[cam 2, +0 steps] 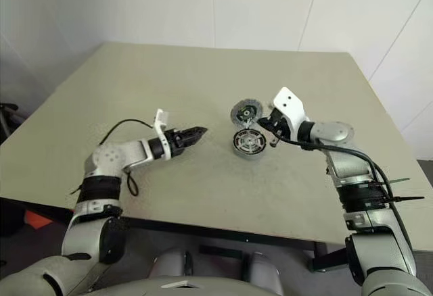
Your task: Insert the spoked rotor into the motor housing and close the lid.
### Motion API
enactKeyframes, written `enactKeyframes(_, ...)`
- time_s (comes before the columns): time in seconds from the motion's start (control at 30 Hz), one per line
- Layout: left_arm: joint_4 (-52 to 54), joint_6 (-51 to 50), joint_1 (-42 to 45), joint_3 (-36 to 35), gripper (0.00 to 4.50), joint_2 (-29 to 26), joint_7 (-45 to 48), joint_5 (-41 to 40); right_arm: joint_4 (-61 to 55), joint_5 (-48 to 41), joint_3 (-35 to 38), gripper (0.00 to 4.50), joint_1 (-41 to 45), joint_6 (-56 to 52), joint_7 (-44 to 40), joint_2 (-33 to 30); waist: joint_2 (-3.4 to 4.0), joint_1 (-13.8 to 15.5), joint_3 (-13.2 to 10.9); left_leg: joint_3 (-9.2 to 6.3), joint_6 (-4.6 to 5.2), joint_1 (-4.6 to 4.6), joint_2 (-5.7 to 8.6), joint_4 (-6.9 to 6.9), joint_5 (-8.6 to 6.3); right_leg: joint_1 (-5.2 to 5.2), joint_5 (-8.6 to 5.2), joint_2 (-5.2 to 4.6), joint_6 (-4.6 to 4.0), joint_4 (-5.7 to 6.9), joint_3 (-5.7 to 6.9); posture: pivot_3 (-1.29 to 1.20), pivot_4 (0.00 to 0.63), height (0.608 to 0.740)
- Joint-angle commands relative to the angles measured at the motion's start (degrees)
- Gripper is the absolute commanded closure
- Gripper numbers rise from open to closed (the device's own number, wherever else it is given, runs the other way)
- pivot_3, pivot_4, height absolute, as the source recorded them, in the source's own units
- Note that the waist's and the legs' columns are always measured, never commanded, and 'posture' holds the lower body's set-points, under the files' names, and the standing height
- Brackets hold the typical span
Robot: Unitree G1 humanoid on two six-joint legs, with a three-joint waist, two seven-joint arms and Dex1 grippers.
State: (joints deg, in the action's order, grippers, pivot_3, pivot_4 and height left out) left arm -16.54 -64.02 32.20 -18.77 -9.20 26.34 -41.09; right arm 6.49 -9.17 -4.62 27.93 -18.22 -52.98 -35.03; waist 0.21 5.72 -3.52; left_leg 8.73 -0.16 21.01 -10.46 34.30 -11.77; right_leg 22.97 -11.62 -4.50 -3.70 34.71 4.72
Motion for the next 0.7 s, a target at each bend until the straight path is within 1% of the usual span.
enactKeyframes(0.03,6.2,5.3,-0.8,0.9,1.46,-1.1,-0.6,1.6,-2.7,-1.1,0.3,4.5,0.4,-0.9,0.5,1.1,0.0,0.0,0.0,0.0,-0.08,-0.02,0.01,0.0,-0.01,-0.02,0.0,0.0,0.0,0.0,0.0,0.0,0.0,0.74)
enactKeyframes(0.17,8.6,7.7,-1.5,1.4,1.46,-2.1,-0.9,2.2,1.9,0.5,-0.9,4.5,1.3,0.4,1.7,3.2,-0.01,0.0,0.0,-0.02,-0.23,-0.09,0.03,0.0,0.0,-0.12,-0.01,0.0,0.05,0.0,0.0,0.0,0.0,0.74)
enactKeyframes(0.33,9.8,8.9,-1.9,2.2,1.46,-2.0,-1.9,2.3,15.1,6.5,-5.5,4.5,1.7,5.0,3.7,5.5,-0.01,-0.1,0.0,-0.03,-0.24,-0.09,0.02,-0.01,0.0,-0.13,0.0,0.0,0.03,0.0,0.0,0.0,0.0,0.74)
enactKeyframes(0.4,10.1,9.2,-2.3,2.3,1.46,-1.8,-2.3,2.2,17.1,7.7,-6.3,4.5,1.4,6.7,3.8,5.5,-0.01,-0.2,0.0,-0.01,-0.23,-0.06,0.05,-0.01,-0.02,-0.13,0.0,0.0,0.02,-0.01,-0.01,0.0,0.0,0.74)
enactKeyframes(0.57,10.5,9.9,-3.4,3.1,1.46,-1.7,-2.8,2.2,12.3,4.4,-4.0,4.5,1.3,6.4,0.9,4.8,-0.05,-0.2,0.1,-0.02,-0.23,-0.27,0.03,-0.02,-0.03,-0.36,-0.05,0.0,0.11,-0.04,-0.01,0.0,0.0,0.74)
enactKeyframes(0.63,10.4,10.2,-3.5,3.2,1.46,-1.8,-2.8,2.1,10.7,3.6,-3.4,4.5,1.6,6.2,0.3,4.4,-0.05,-0.1,0.0,-0.04,-0.24,-0.31,0.03,-0.02,-0.02,-0.36,-0.19,0.0,0.35,-0.03,-0.01,0.0,0.0,0.74)
enactKeyframes(0.7,10.3,11.3,-3.5,3.8,1.46,-2.2,-2.3,2.7,8.7,3.6,-2.9,4.5,2.4,6.8,-0.3,3.4,-0.04,-0.2,0.0,-0.04,-0.23,-0.29,0.03,-0.02,-0.02,-0.34,-0.2,0.0,0.37,-0.03,-0.01,0.0,0.0,0.74)
